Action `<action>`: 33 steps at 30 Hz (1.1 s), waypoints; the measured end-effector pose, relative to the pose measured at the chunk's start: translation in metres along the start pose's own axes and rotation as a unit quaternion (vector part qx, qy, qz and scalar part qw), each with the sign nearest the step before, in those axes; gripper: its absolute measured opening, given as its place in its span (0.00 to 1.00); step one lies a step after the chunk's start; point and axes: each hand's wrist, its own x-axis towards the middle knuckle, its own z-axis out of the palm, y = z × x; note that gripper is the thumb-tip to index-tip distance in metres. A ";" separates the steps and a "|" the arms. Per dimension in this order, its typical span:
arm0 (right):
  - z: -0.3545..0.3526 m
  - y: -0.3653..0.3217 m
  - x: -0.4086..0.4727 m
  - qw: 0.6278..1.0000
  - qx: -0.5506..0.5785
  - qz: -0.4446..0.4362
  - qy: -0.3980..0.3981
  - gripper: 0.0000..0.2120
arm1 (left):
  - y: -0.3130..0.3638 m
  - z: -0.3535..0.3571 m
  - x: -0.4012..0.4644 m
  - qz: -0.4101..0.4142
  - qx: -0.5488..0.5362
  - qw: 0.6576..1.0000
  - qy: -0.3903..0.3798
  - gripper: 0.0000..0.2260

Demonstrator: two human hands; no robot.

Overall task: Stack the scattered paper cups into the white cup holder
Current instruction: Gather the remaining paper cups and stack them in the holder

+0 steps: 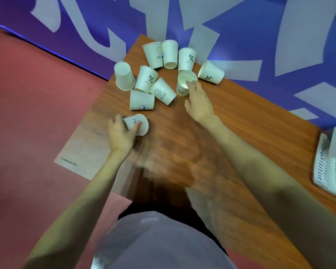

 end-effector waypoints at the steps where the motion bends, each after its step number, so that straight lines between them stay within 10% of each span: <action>1: 0.000 0.001 0.007 1.000 0.003 0.008 0.000 0.28 | 0.006 0.004 0.000 0.009 -0.032 0.999 -0.008 0.20; 9: 0.007 0.021 0.033 0.998 0.003 0.047 -0.029 0.10 | 0.048 0.030 -0.016 -0.015 -0.225 0.969 -0.097 0.17; 15: -0.006 0.043 -0.016 0.979 0.107 0.117 0.125 0.07 | 0.072 0.042 -0.025 -0.058 -0.351 0.926 -0.124 0.09; 33: -0.073 0.192 -0.249 0.930 0.206 0.201 0.227 0.03 | 0.198 0.191 -0.182 -0.038 -0.357 0.905 -0.230 0.14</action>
